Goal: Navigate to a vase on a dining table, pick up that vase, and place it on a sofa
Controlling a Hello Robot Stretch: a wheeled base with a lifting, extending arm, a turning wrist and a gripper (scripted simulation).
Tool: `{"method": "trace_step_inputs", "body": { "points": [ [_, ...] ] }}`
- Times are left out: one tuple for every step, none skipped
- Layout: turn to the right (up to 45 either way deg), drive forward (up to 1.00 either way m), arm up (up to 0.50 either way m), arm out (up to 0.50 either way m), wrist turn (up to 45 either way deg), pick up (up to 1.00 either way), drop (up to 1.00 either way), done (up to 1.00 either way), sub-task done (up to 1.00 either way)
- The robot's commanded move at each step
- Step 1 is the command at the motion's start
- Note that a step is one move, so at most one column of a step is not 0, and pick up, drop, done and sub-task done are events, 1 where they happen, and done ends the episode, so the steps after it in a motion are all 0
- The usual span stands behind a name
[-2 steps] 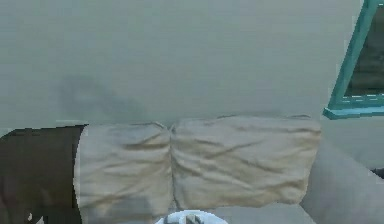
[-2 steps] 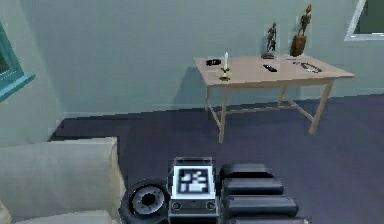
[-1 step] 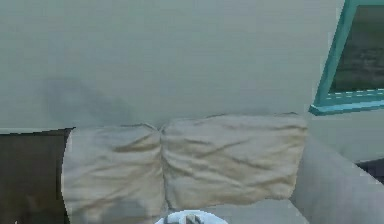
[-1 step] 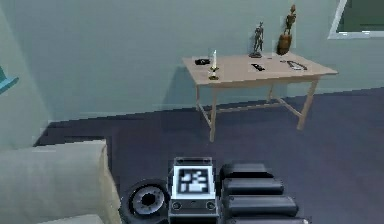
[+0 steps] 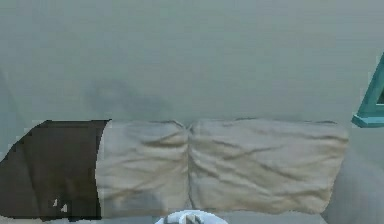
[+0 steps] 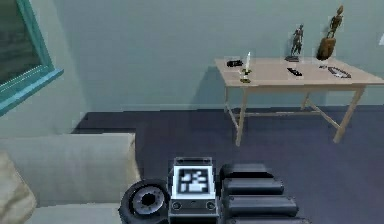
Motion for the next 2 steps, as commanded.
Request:
{"method": "trace_step_inputs", "body": {
  "points": [
    [-45.0, 0.00, 0.00, 0.00, 0.0, 0.00, 0.00, 0.00, 0.00],
    [-42.0, 0.00, 0.00, 0.00, 0.0, 0.00, 0.00, 0.00, 0.00]
  ]
}}
